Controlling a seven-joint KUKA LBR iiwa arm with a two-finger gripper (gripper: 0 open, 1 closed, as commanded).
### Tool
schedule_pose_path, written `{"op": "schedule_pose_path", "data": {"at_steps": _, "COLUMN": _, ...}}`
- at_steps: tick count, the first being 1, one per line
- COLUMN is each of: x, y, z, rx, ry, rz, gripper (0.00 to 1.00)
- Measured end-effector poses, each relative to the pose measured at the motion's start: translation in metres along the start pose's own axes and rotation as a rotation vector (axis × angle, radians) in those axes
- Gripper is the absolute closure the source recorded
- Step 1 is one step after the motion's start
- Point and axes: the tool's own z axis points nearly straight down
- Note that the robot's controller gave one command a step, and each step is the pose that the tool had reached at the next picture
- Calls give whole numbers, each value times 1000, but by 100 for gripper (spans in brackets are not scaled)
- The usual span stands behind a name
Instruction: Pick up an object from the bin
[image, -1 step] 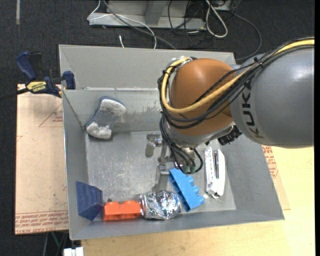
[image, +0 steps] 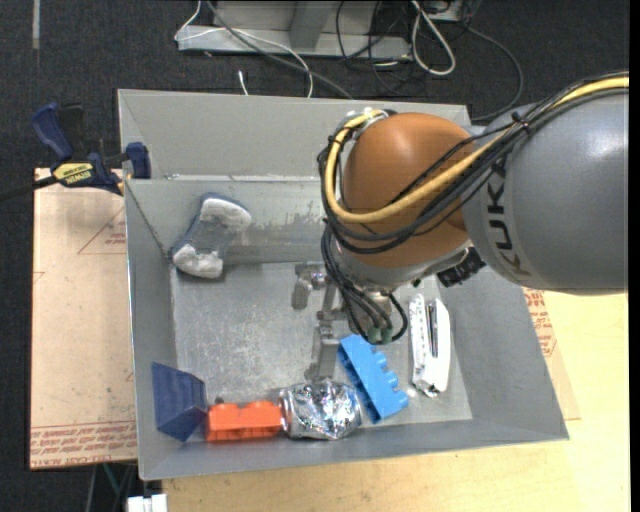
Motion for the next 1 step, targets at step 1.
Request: {"op": "schedule_pose_path", "data": {"at_steps": 1, "x": 9, "y": -46, "z": 111, "rx": -1, "ry": 0, "rz": -222, "gripper": 0}}
